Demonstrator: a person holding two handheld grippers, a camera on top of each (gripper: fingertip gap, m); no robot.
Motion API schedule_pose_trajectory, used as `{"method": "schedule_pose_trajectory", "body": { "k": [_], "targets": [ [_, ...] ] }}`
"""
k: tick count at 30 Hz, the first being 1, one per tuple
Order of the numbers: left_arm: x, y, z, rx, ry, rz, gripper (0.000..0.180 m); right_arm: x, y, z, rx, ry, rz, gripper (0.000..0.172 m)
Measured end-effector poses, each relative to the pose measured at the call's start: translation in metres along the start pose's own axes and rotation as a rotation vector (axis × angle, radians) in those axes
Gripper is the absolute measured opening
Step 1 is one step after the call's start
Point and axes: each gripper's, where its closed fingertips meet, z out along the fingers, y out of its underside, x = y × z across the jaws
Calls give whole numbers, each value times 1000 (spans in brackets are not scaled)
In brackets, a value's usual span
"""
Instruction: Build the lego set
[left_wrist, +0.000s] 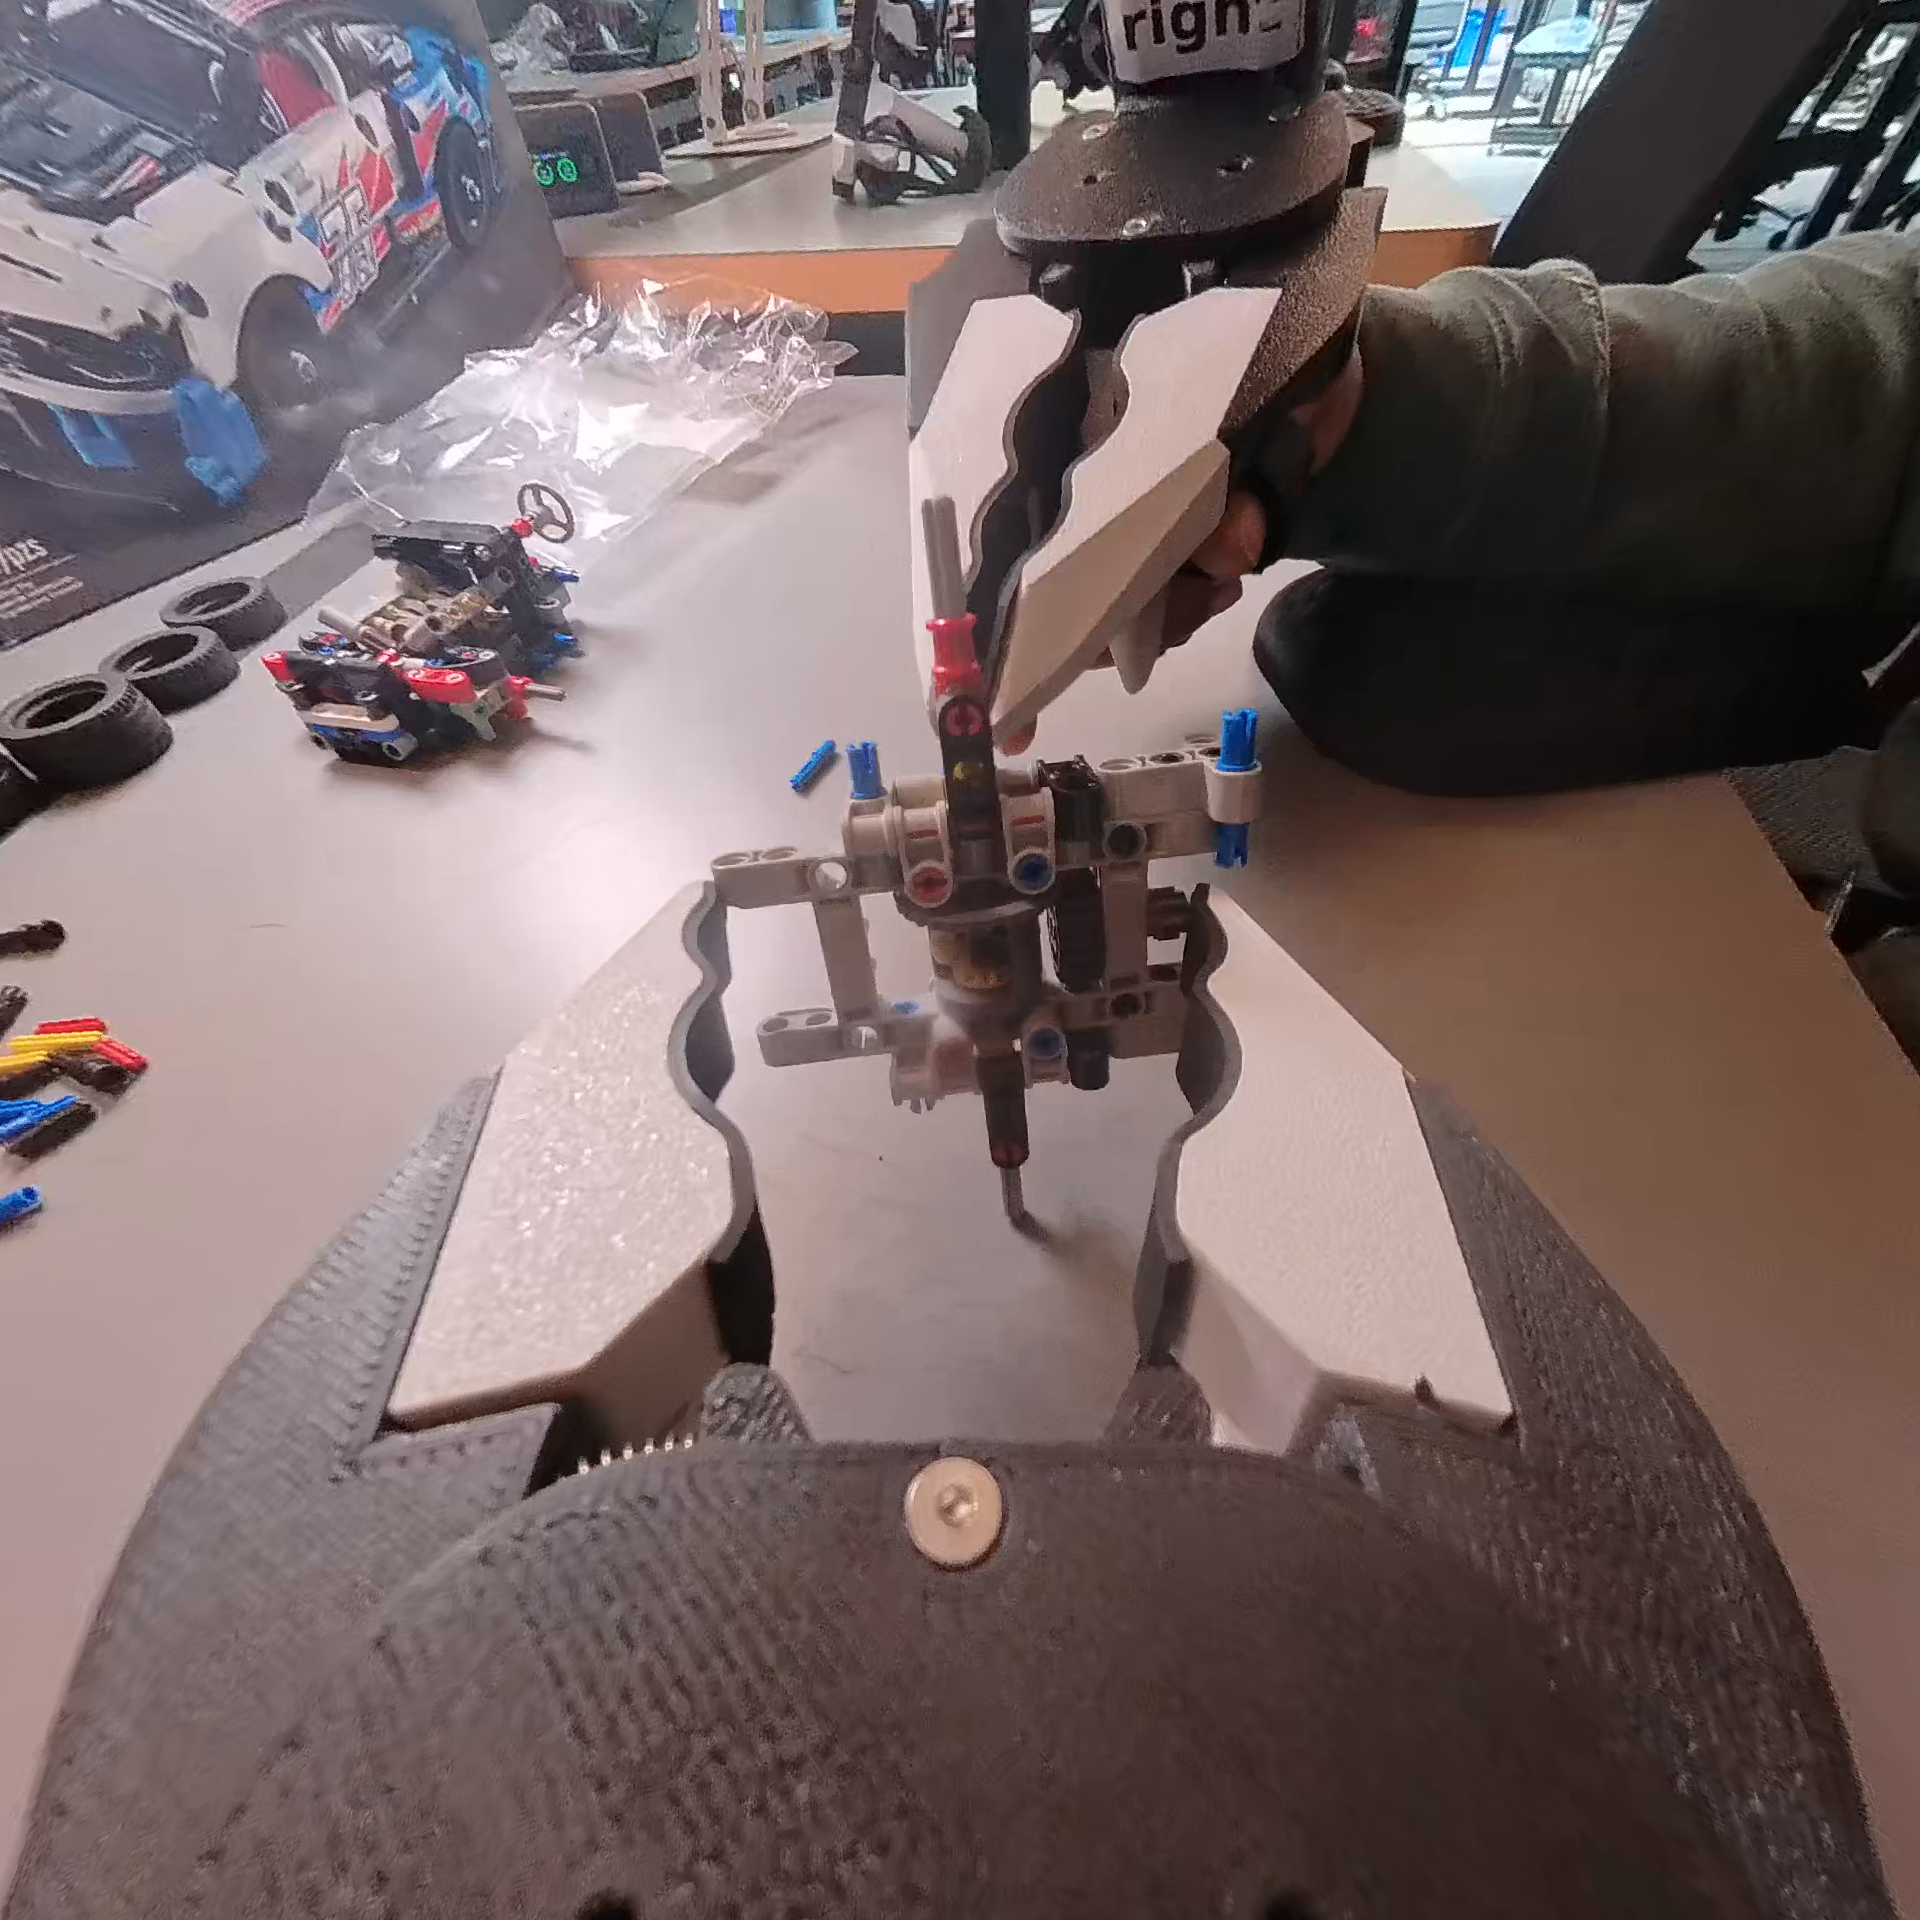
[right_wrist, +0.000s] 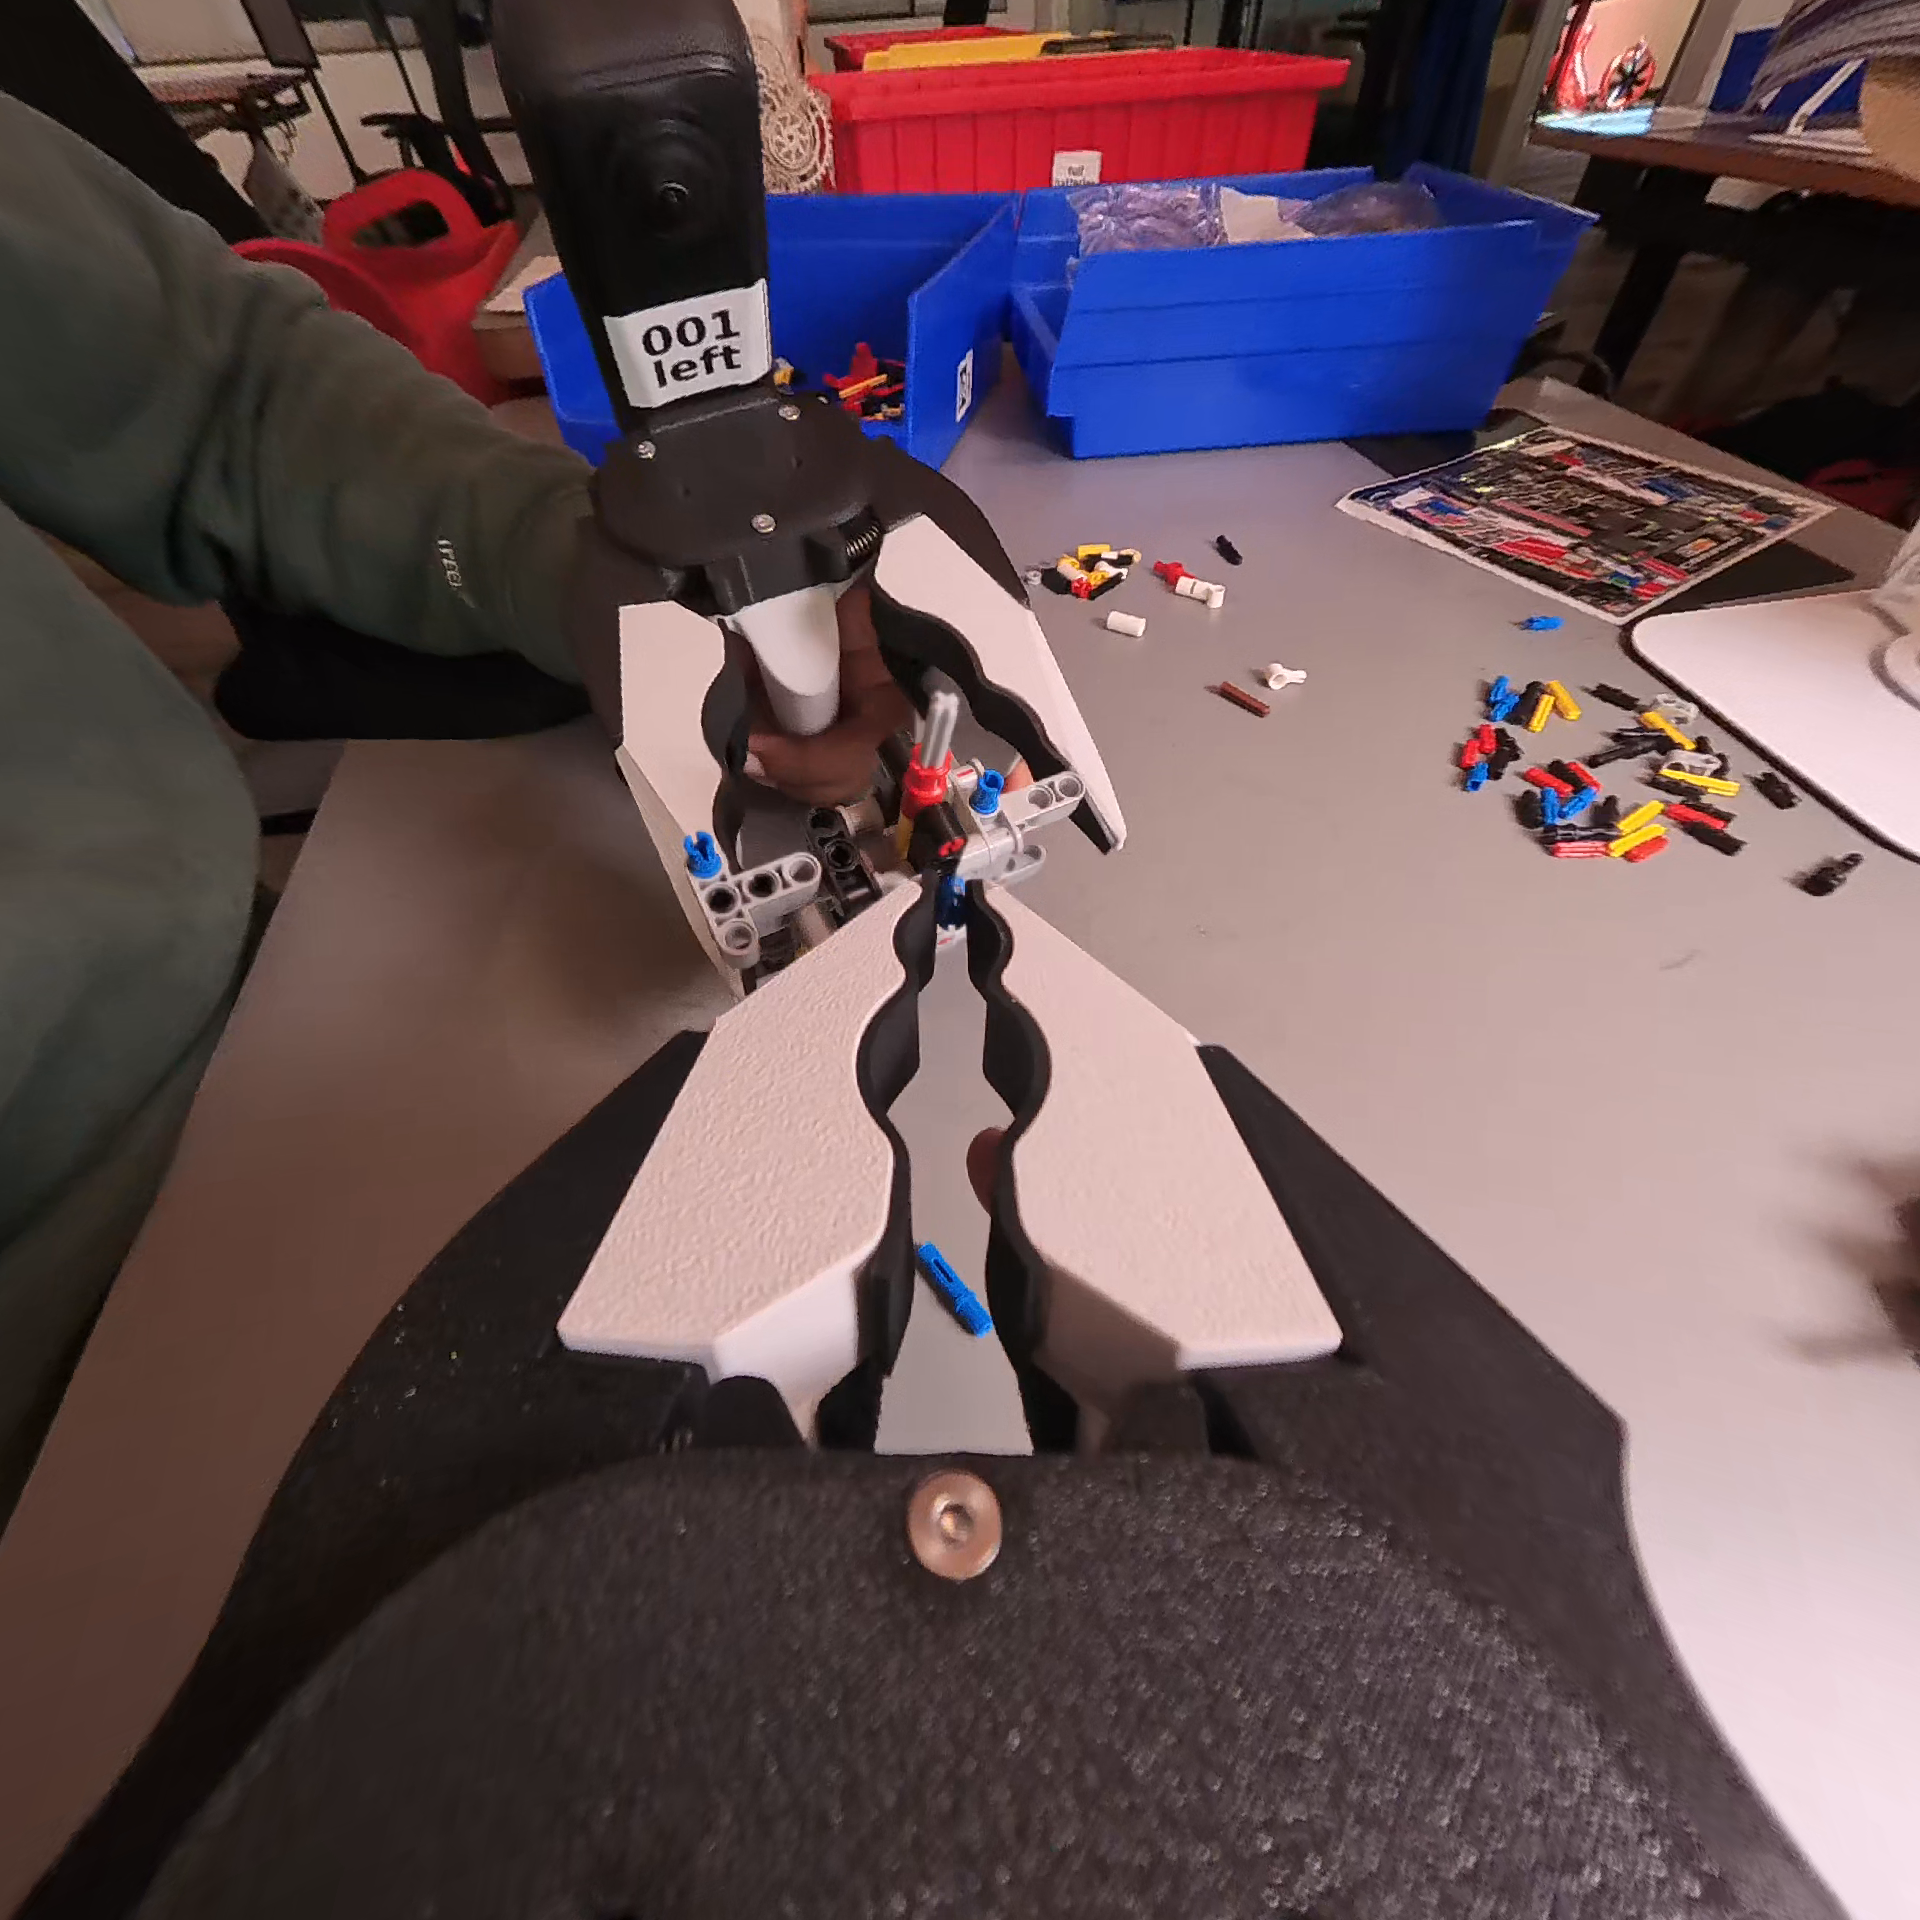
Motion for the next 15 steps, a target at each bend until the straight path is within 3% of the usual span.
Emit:
{"method": "schedule_pose_trajectory", "body": {
  "k": [10,15],
  "targets": [
    [-9,12,4,-103,-138,-82,89,2,-3,7,44,-35,98,3],
    [-3,18,6,-128,-75,-169,86,-1,-3,9,68,-82,161,3]
  ]
}}
